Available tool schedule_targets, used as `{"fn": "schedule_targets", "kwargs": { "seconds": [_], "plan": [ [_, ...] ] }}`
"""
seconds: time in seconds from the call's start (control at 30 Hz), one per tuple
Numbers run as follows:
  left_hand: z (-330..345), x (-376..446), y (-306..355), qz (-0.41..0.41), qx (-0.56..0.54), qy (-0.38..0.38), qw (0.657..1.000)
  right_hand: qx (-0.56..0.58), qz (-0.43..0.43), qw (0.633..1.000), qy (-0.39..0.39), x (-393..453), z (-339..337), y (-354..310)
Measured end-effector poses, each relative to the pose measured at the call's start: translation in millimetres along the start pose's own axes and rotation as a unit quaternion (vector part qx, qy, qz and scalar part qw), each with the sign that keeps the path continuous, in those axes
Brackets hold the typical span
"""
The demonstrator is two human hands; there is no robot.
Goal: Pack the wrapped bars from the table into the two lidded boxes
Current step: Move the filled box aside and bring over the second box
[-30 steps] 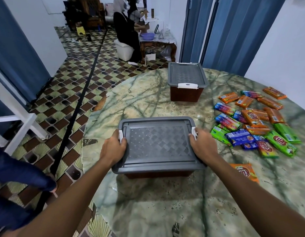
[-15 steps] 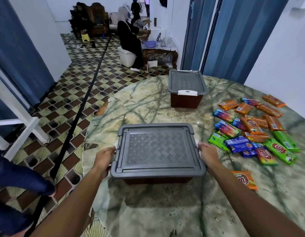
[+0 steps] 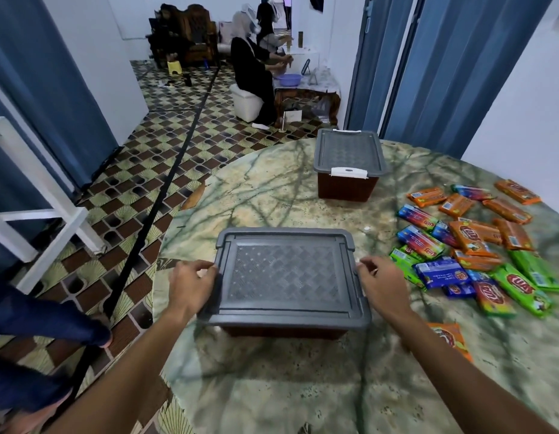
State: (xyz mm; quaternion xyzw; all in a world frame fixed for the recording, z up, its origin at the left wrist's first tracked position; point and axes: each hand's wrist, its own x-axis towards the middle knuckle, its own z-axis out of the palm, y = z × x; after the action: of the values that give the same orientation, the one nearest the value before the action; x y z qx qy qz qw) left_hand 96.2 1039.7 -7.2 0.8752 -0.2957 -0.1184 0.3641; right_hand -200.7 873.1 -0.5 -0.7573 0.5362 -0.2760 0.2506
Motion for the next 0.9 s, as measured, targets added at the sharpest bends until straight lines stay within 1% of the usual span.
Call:
{"fn": "schedule_targets", "kwargs": {
  "seconds": [0.07, 0.13, 0.23, 0.3, 0.4, 0.47, 0.57, 0.63, 0.7, 0.8, 0.83, 0.9],
  "plan": [
    [-0.3, -9.0, 3.9, 0.006, 0.053, -0.015, 0.998, -0.031, -0.002, 0.998, -0.048, 0.1, -1.0, -1.4],
    [1.0, -16.3, 8.9, -0.002, 0.063, -0.022, 0.998, -0.023, 0.017, 0.998, -0.063, 2.1, -1.4, -2.2],
    [-4.6, -21.9, 21.9, -0.035, 0.01, -0.043, 0.998, 0.021, 0.056, 0.995, -0.084, 7.6, -3.9, -7.6],
    [-9.4, -22.6, 27.6, -0.046, 0.003, -0.047, 0.998, 0.039, 0.067, 0.992, -0.095, 7.4, -9.9, -11.6],
    [-24.5, -9.5, 36.0, -0.056, -0.03, -0.046, 0.997, 0.079, 0.079, 0.99, -0.088, 18.1, -18.2, -24.0],
    [-37.5, 9.1, 44.3, -0.047, -0.067, -0.044, 0.996, 0.102, 0.07, 0.989, -0.084, 34.0, -23.1, -40.7],
    [-56.3, 56.1, 54.2, -0.005, -0.105, -0.043, 0.994, 0.12, 0.045, 0.989, -0.075, 75.4, -11.4, -75.7],
    [-61.9, 97.7, 53.0, -0.009, -0.116, -0.047, 0.992, 0.123, 0.038, 0.99, -0.064, 109.0, 9.0, -100.8],
    [-55.4, 139.1, 42.5, -0.023, -0.127, -0.054, 0.99, 0.098, 0.045, 0.992, -0.068, 141.0, 37.8, -119.0],
    [-34.9, 204.1, 14.5, -0.047, -0.107, -0.035, 0.993, 0.042, 0.08, 0.992, -0.092, 184.4, 96.4, -139.0],
    [-27.0, 228.4, 2.2, -0.061, -0.093, -0.039, 0.993, 0.037, 0.093, 0.99, -0.103, 200.7, 124.5, -143.3],
    [-10.5, 244.8, -11.4, -0.079, -0.086, -0.052, 0.992, 0.032, 0.108, 0.984, -0.136, 208.6, 150.8, -141.7]
  ]
}}
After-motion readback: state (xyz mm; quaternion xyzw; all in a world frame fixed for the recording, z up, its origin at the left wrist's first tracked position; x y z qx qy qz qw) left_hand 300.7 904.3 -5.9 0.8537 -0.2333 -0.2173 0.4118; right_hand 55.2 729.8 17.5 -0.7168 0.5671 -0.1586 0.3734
